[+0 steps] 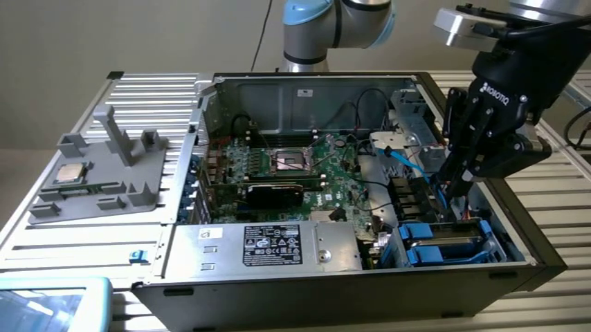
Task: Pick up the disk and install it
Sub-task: 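Insert the first disk wire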
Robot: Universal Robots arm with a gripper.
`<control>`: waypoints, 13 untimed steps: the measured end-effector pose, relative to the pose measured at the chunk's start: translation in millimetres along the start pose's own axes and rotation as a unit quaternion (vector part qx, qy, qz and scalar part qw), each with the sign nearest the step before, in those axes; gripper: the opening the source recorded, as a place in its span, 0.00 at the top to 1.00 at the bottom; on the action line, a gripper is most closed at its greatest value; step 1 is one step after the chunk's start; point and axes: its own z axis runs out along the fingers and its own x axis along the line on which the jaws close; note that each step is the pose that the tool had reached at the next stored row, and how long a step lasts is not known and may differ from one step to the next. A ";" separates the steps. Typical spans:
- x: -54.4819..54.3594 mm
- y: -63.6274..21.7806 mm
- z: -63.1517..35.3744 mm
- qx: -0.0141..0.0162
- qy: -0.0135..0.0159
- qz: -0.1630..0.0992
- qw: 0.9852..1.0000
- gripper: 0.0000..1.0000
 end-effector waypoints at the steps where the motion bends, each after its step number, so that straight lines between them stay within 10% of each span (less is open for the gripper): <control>1: 0.7 -0.1 0.3 0.000 -0.001 0.000 1.000 0.69; 13: 5.1 -1.0 4.4 -0.001 -0.020 0.001 1.000 0.69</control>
